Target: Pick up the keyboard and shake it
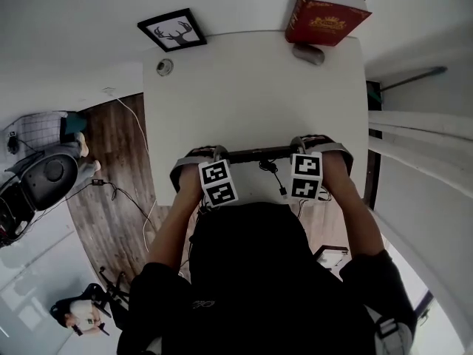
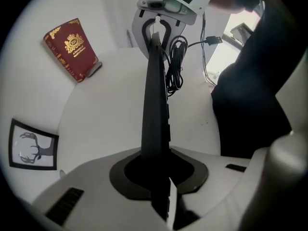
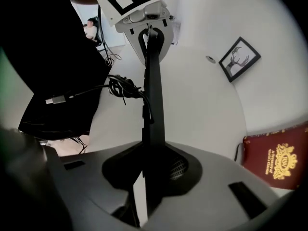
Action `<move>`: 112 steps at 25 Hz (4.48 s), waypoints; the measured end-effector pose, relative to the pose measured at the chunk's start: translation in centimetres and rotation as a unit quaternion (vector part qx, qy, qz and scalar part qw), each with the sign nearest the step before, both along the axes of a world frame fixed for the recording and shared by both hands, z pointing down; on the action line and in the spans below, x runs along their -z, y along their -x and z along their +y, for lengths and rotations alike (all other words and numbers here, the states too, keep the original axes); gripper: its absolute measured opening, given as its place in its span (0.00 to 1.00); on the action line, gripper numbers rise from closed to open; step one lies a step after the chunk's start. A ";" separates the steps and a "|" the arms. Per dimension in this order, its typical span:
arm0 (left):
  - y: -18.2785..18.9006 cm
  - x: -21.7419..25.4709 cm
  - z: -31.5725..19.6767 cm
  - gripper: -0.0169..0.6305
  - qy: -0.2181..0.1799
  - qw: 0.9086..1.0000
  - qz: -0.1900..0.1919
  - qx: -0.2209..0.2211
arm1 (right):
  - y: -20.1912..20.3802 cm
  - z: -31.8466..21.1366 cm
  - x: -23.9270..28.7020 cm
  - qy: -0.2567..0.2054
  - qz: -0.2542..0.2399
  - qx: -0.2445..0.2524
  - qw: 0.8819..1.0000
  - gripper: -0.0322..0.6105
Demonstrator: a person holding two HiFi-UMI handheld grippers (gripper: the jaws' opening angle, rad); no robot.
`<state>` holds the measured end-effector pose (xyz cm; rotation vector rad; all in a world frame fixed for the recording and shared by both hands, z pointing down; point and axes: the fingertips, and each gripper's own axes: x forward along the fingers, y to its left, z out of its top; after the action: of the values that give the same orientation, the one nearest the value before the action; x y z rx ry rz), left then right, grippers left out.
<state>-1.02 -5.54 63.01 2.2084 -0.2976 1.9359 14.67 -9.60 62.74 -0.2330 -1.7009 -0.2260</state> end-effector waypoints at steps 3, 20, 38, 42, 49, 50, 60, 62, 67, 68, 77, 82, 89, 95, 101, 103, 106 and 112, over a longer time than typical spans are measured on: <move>0.1 0.1 -0.6 0.14 0.013 1.000 0.010 0.012 | 0.2 -0.5 0.1 0.019 -0.014 0.008 1.000 0.20; -1.5 2.6 -5.3 0.31 -0.159 0.986 -0.043 -0.018 | 0.9 -2.8 0.5 0.150 -0.049 0.042 0.987 0.23; -1.3 1.7 -7.3 0.29 -0.084 0.995 -0.019 -0.043 | 1.1 -6.2 0.8 0.030 -0.086 0.010 0.996 0.42; -1.1 1.5 -7.6 0.30 -0.073 0.996 -0.013 -0.045 | 1.5 -7.2 3.1 -0.061 -0.117 -0.009 0.991 0.42; -1.2 1.0 -8.2 0.30 -0.064 0.996 -0.018 -0.054 | 1.1 -6.6 -0.4 -0.073 -0.064 0.038 0.995 0.40; -1.2 0.9 -8.4 0.31 -0.062 0.996 -0.018 -0.055 | 1.1 -6.8 -0.7 -0.065 -0.062 0.036 0.995 0.39; -1.7 -1.6 -9.1 0.31 0.091 0.992 0.031 -0.081 | 1.0 -6.1 -2.4 0.097 -0.049 -0.005 0.994 0.38; -1.4 -2.5 -9.2 0.31 0.131 0.988 0.036 -0.071 | 1.2 -6.4 -3.1 0.114 -0.048 -0.002 0.992 0.38; -1.1 -4.3 -10.5 0.31 0.132 0.989 0.038 -0.052 | 1.5 -7.6 -5.1 0.118 -0.018 -0.008 0.993 0.39; -1.1 -4.3 -10.5 0.31 0.129 0.990 0.041 -0.049 | 1.6 -7.6 -5.1 0.117 -0.015 -0.009 0.993 0.39; -0.7 -3.3 -10.2 0.31 -0.008 1.000 0.011 -0.002 | 1.5 -6.8 -5.5 -0.090 0.013 0.037 0.995 0.38; 0.1 -1.7 -10.4 0.03 -0.223 0.972 -0.074 0.023 | 1.2 -5.8 -5.5 -0.252 0.035 0.077 0.964 0.17; -2.2 0.6 -6.6 0.03 -0.223 0.961 0.037 0.157 | 0.6 -5.7 -5.7 -0.306 0.016 -0.003 0.952 0.08; -0.3 1.1 -4.1 0.03 -0.234 0.916 0.116 0.304 | 0.6 -6.8 -6.5 -0.350 0.018 -0.055 0.935 0.08; 1.2 7.6 -1.5 0.03 -0.285 0.846 0.226 0.391 | 0.4 -3.8 0.5 -0.319 -0.156 -0.256 0.899 0.08; 1.1 10.4 0.3 0.03 -0.307 0.809 0.275 0.420 | 0.7 -1.4 7.5 -0.292 -0.293 -0.380 0.828 0.08; -0.3 13.6 3.9 0.03 -0.334 0.766 0.333 0.437 | 1.2 2.8 15.9 -0.237 -0.483 -0.495 0.682 0.08; -4.3 19.2 9.6 0.03 -0.373 0.720 0.410 0.417 | 0.1 11.1 21.3 -0.299 -0.529 -0.500 0.618 0.08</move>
<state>3.30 4.03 43.82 2.3519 -1.7321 0.2590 14.61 1.55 41.39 1.6603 -2.4639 -0.0462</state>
